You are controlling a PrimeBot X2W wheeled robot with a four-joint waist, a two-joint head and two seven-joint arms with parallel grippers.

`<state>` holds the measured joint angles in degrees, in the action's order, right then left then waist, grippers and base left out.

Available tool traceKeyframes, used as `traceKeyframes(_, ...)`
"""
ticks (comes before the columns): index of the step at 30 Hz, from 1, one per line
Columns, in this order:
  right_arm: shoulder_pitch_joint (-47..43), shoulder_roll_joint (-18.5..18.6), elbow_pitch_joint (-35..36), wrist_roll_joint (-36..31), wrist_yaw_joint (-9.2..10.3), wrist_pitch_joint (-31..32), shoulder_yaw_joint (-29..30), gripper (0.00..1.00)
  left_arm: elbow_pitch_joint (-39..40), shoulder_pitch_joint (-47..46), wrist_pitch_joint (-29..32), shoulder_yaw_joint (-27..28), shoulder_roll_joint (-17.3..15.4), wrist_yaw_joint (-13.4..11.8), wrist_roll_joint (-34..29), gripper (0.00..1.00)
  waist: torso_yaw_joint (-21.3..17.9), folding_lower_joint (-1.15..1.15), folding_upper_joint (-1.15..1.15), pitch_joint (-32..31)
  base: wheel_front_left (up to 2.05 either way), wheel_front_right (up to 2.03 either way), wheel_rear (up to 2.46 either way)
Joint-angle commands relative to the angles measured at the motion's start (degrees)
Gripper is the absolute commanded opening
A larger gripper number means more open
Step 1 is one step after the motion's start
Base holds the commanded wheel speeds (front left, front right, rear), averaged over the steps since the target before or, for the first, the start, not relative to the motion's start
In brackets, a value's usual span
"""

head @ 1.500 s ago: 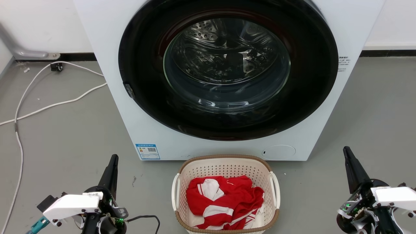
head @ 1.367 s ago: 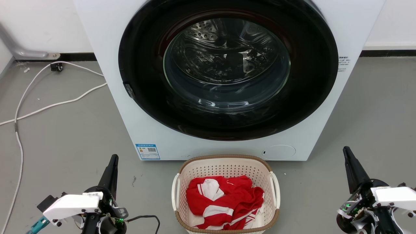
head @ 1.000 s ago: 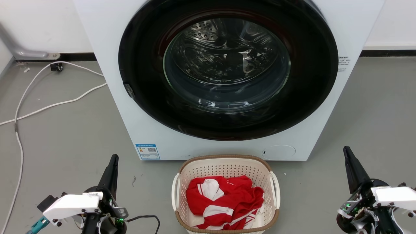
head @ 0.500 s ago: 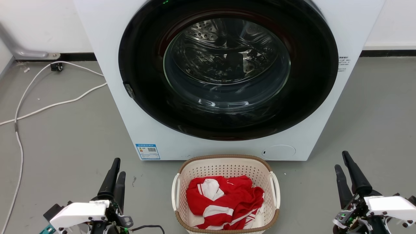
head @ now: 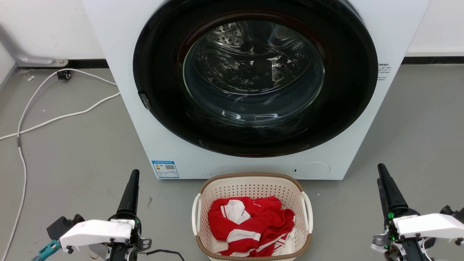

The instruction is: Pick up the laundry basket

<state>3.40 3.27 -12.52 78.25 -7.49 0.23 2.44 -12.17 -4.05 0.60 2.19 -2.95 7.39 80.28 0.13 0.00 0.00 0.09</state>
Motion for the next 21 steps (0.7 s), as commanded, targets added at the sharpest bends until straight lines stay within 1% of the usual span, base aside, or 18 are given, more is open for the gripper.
traceKeyframes(1,0.4,0.0,1.5,-2.7,0.0,-0.5,0.0,1.0,1.1,-0.7,-0.5,0.0,-0.2,0.0,-2.2,1.0,0.0,0.0,0.0,0.0,0.0,0.0,0.0)
traceKeyframes(13,-0.5,0.0,3.2,-19.4,0.0,-3.1,-0.3,1.0,2.8,-0.4,-3.2,-1.4,0.0,0.1,-17.7,1.0,0.1,0.0,0.0,-0.3,0.0,0.0,0.0)
traceKeyframes(21,-1.2,-0.1,4.5,-28.0,0.0,-3.4,-0.9,1.0,3.1,-0.2,-4.8,-2.7,0.0,-0.3,-27.5,1.0,0.0,0.0,0.0,-0.4,0.0,0.0,0.0)
